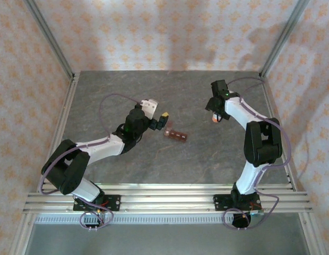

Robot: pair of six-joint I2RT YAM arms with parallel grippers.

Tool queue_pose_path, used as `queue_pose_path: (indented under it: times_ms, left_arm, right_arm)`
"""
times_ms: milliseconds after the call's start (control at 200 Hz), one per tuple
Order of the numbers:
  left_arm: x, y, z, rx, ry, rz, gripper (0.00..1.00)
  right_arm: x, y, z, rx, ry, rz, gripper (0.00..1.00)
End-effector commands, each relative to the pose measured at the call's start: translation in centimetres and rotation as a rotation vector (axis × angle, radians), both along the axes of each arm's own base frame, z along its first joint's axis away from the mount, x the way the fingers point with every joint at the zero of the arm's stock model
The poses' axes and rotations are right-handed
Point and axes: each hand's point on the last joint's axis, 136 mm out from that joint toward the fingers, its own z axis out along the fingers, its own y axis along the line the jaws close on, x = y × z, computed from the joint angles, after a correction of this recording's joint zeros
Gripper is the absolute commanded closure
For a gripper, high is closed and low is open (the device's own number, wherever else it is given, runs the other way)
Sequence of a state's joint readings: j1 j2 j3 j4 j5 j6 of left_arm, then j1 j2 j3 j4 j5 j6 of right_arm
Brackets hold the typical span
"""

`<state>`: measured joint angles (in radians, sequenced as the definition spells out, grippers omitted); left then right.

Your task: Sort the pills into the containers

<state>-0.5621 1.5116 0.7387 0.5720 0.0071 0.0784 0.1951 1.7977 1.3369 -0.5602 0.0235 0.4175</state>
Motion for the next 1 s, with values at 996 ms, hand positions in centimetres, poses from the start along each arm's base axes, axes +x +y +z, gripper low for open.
queue_pose_path:
  times_ms: [996]
  left_arm:
    - [7.1, 2.9, 1.7, -0.041, 0.224, 0.219, 0.00]
  right_arm:
    - [-13.1, 14.5, -0.9, 0.069, 0.129, 0.643, 0.15]
